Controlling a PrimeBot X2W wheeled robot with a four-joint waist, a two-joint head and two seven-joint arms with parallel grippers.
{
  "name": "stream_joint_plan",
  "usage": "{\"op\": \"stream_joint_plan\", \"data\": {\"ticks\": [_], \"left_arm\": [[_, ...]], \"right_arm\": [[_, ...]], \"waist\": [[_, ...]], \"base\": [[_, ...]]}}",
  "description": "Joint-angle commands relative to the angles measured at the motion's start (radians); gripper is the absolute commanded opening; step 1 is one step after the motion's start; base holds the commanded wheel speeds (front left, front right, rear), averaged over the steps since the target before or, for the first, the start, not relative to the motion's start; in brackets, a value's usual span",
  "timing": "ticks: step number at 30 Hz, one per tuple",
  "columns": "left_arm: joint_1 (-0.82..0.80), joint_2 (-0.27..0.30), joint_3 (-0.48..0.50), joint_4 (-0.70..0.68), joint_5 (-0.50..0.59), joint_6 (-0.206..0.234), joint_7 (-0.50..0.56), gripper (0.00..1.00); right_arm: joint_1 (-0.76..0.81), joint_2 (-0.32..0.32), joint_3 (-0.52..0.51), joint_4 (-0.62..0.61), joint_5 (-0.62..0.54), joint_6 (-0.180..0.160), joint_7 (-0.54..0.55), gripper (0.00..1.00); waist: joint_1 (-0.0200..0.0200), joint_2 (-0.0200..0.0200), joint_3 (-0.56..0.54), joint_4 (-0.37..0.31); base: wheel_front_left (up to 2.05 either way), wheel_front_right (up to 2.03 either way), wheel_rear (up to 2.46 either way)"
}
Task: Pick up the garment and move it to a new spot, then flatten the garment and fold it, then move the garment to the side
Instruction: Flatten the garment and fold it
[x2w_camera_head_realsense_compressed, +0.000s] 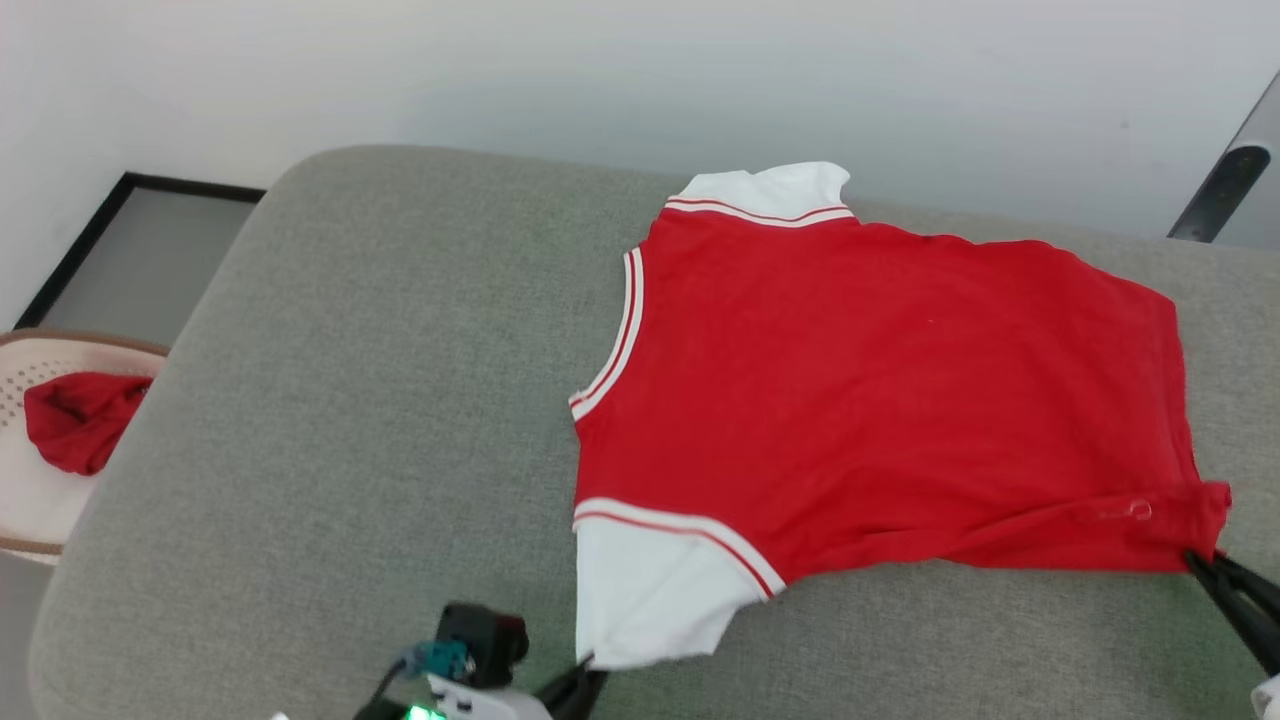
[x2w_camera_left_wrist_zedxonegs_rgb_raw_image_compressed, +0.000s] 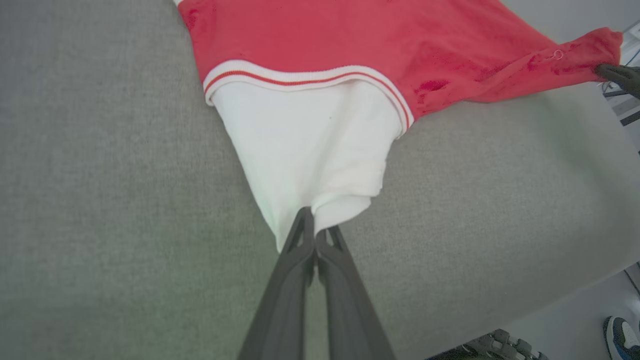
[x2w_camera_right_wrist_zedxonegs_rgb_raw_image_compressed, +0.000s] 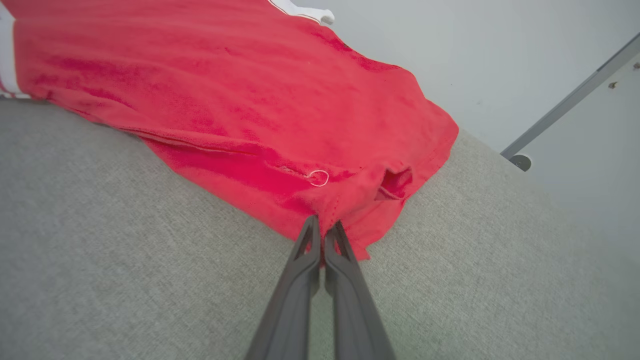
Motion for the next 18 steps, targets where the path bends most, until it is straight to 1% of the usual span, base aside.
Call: {"op": "stream_joint_plan", "data": {"ticks": [1, 5, 8, 14, 17, 18], "left_arm": [[0.024, 0.003, -0.004, -0.015, -0.009, 0.020, 0.006, 0.00], [0.059, 0.016, -0.017, -0.064, -0.020, 0.060, 0.030, 0.00], [0.062, 0.041, -0.012, -0.113, -0.021, 0.090, 0.045, 0.00], [0.012, 0.146, 0.020, -0.259, 0.006, 0.166, 0.101, 0.00], [-0.046, 0.202, 0.024, -0.330, 0.043, 0.191, 0.156, 0.00], [-0.071, 0.210, 0.027, -0.350, 0.050, 0.194, 0.172, 0.00]], "right_arm": [[0.028, -0.002, -0.008, -0.011, 0.002, -0.001, -0.011, 0.00], [0.094, -0.011, -0.046, -0.036, 0.021, -0.001, -0.027, 0.00], [0.141, -0.002, -0.095, -0.053, 0.049, -0.001, -0.035, 0.00], [0.200, -0.012, -0.201, -0.084, 0.062, -0.001, -0.042, 0.00], [0.194, -0.014, -0.244, -0.093, 0.068, -0.001, -0.039, 0.00], [0.185, -0.009, -0.256, -0.093, 0.070, -0.001, -0.032, 0.00]], "waist": [[0.0000, -0.0001, 0.009, 0.005], [0.0000, -0.0001, 0.021, 0.006], [0.0000, -0.0001, 0.030, 0.002], [0.0000, -0.0001, 0.050, -0.012], [0.0000, -0.0001, 0.062, -0.022], [0.0000, -0.0001, 0.067, -0.025]], "base": [[0.00, 0.00, 0.00], [0.00, 0.00, 0.00], [0.00, 0.00, 0.00], [0.00, 0.00, 0.00], [0.00, 0.00, 0.00], [0.00, 0.00, 0.00]]}}
